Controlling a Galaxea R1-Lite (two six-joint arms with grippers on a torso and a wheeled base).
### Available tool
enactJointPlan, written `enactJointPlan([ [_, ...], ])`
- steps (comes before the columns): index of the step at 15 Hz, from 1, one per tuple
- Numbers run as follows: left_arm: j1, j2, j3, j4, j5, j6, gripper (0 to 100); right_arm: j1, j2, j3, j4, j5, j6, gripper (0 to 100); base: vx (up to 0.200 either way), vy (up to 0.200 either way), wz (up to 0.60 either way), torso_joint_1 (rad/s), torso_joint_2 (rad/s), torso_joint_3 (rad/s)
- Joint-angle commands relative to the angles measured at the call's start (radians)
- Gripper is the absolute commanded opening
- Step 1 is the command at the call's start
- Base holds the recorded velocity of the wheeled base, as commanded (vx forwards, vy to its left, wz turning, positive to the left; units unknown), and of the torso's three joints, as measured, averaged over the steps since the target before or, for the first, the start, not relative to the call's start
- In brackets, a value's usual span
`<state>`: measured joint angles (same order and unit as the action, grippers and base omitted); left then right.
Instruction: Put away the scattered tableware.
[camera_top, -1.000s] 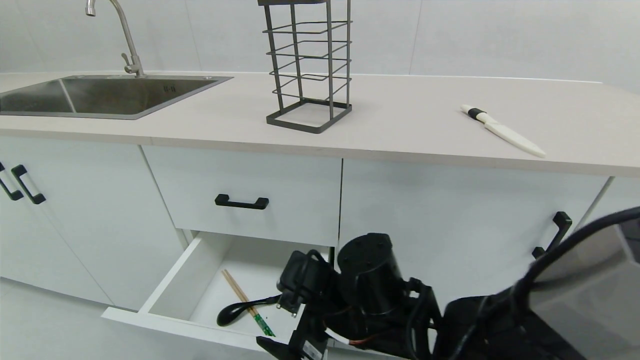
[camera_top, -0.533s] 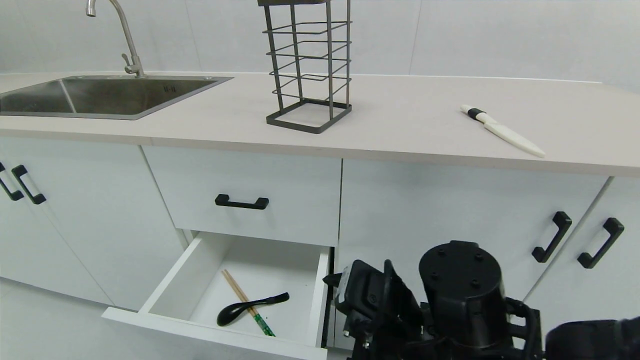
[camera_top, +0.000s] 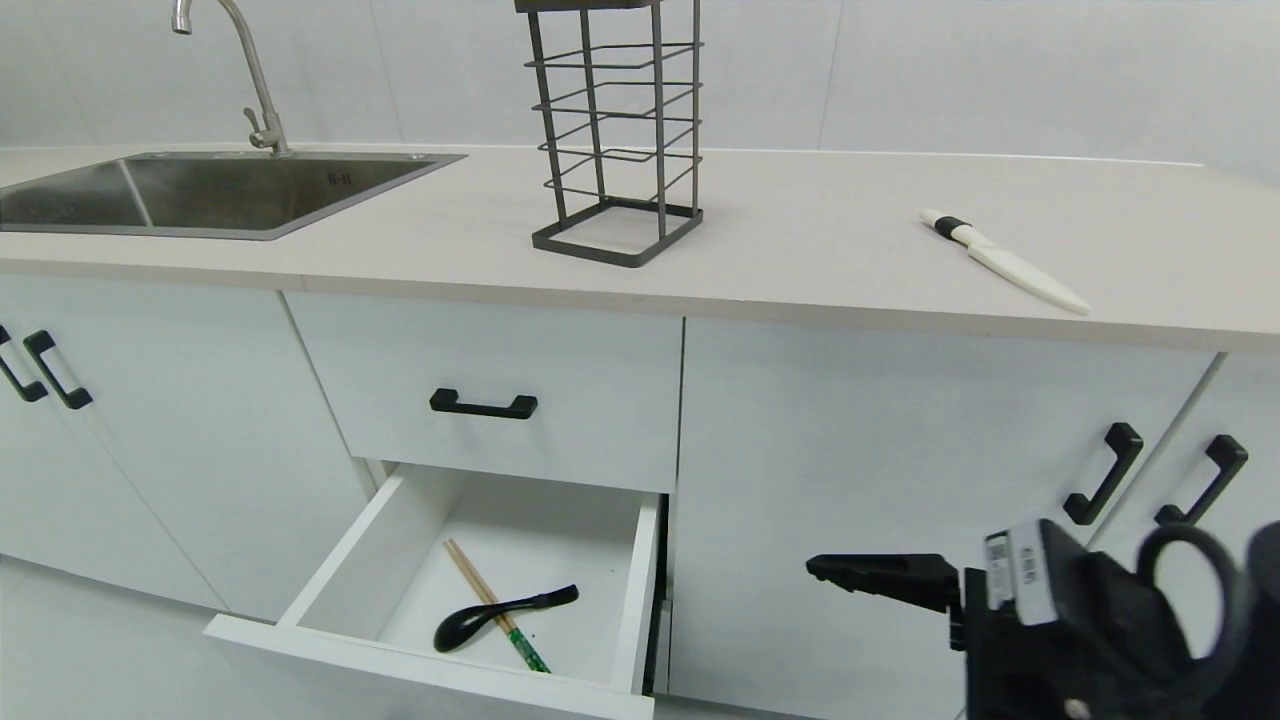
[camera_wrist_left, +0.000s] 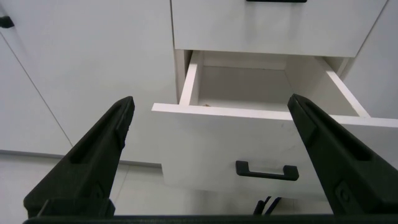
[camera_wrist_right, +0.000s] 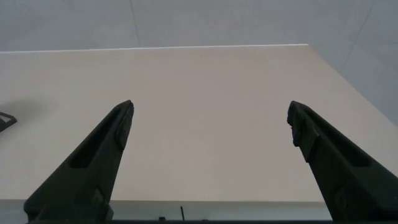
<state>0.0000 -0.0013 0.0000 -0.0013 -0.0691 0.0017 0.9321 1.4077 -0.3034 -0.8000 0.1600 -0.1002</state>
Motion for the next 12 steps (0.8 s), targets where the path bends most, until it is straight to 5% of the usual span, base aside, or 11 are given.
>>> enactJointPlan([
  [1,0.002,0.001,0.0,0.0,0.0,0.0,100,-0.055,-0.217,0.063,0.024,0.003,0.007,100,0.0,0.0,0.0,0.0,0.0,0.0],
  [6,0.002,0.001,0.0,0.0,0.0,0.0,100,-0.171,-0.573,0.182,0.107,0.024,0.01,100,0.0,0.0,0.0,0.0,0.0,0.0],
  [9,0.0,0.001,0.0,0.0,0.0,0.0,100,-0.539,-0.799,0.135,0.275,0.013,0.086,100,0.0,0.0,0.0,0.0,0.0,0.0],
  [12,0.0,0.001,0.0,0.0,0.0,0.0,100,-0.756,-0.918,0.144,0.277,0.015,0.094,100,0.0,0.0,0.0,0.0,0.0,0.0],
])
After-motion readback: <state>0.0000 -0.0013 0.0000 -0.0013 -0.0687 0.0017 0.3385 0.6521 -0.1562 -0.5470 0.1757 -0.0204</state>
